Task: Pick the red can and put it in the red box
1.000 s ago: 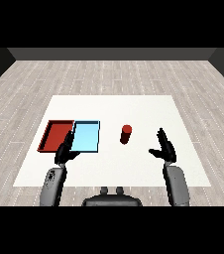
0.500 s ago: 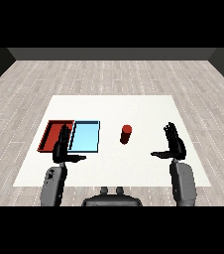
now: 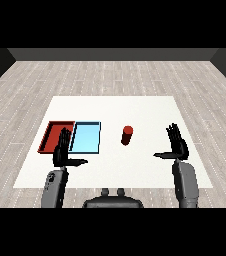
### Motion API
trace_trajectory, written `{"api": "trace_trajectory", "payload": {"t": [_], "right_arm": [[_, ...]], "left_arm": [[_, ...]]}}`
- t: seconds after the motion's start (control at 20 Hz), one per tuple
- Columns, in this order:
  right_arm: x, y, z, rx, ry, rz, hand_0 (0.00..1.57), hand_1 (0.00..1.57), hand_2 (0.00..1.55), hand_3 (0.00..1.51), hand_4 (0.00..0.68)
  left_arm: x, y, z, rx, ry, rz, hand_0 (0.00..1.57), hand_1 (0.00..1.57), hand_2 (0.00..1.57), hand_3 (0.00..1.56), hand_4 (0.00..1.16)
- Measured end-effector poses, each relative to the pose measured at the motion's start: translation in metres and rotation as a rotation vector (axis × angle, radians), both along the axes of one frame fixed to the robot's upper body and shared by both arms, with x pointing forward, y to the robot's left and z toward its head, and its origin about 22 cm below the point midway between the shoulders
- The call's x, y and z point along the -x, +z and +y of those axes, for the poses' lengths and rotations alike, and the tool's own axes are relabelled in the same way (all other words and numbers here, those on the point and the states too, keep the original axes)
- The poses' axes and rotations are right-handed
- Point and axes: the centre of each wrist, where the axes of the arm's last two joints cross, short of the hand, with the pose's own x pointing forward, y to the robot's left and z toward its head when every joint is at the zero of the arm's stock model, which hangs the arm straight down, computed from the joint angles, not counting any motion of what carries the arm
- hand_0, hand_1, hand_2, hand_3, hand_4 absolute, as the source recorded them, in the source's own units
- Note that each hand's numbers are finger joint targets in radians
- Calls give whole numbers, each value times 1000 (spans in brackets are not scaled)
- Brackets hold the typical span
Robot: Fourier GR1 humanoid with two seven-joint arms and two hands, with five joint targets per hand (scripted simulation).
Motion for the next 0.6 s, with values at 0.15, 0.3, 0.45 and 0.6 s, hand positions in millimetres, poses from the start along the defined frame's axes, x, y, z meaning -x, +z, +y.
{"api": "trace_trajectory", "payload": {"t": [0.15,0.3,0.45,0.6], "right_arm": [[-3,-4,0,-5,4,7,0,0,0,0,0],[-10,-8,1,-15,16,19,0,0,0,0,0],[-20,-6,6,-18,21,33,0,0,0,0,0],[-29,-6,17,-10,24,45,0,0,0,0,0]], "left_arm": [[-1,-5,1,4,-3,-6,0,0,0,0,0],[-5,0,-1,11,-3,-9,0,0,0,0,0],[-3,-4,8,19,2,-10,0,0,0,0,0],[2,-5,7,20,6,-14,0,0,0,0,0]]}}
